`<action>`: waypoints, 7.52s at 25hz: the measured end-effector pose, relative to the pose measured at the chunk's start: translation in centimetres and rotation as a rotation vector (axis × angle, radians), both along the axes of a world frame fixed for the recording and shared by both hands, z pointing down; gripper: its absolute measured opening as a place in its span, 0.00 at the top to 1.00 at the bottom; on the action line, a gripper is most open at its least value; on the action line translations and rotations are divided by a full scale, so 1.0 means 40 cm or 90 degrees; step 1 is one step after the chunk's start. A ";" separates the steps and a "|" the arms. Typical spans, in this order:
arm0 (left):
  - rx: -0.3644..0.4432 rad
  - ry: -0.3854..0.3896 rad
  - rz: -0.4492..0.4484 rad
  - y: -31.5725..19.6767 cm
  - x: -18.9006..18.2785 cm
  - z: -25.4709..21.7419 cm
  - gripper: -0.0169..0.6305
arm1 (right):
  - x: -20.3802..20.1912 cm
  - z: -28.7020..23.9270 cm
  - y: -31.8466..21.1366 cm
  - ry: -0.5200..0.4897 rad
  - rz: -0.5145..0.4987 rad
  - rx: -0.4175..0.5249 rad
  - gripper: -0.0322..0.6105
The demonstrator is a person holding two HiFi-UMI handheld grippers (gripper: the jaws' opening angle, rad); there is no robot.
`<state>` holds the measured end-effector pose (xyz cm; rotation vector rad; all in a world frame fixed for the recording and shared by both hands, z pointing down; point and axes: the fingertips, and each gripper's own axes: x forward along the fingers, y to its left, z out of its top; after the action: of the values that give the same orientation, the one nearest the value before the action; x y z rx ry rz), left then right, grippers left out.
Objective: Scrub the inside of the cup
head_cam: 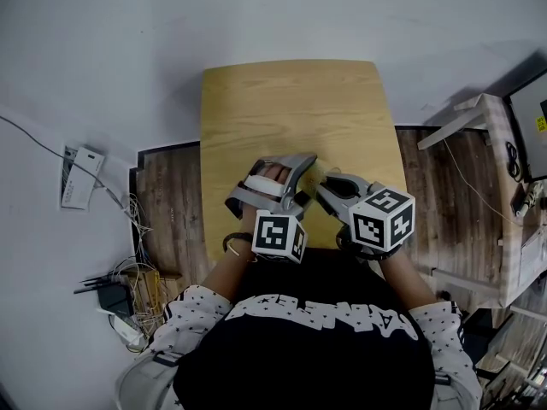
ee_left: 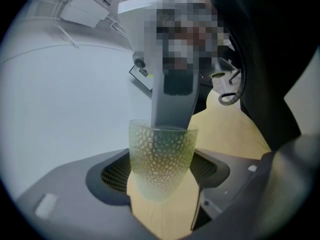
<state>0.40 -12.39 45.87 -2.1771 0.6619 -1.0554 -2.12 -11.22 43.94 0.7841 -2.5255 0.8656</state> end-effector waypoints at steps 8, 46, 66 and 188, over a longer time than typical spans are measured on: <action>0.035 -0.030 0.014 -0.005 0.007 -0.018 0.41 | 0.011 -0.016 -0.012 -0.104 0.062 -0.068 0.87; 0.043 -0.037 0.012 -0.002 0.000 -0.053 0.42 | 0.010 -0.058 -0.017 -0.156 0.105 -0.081 0.89; -0.002 -0.028 0.006 0.007 -0.006 -0.031 0.42 | -0.019 -0.028 0.017 0.193 -0.080 0.183 0.89; 0.014 -0.026 0.049 0.024 -0.010 -0.010 0.42 | -0.008 -0.022 0.018 -0.248 0.000 -0.250 0.87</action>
<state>-0.01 -11.43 45.46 -2.1394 0.5643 -1.0446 -2.43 -10.51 43.08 0.5264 -2.5344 1.5821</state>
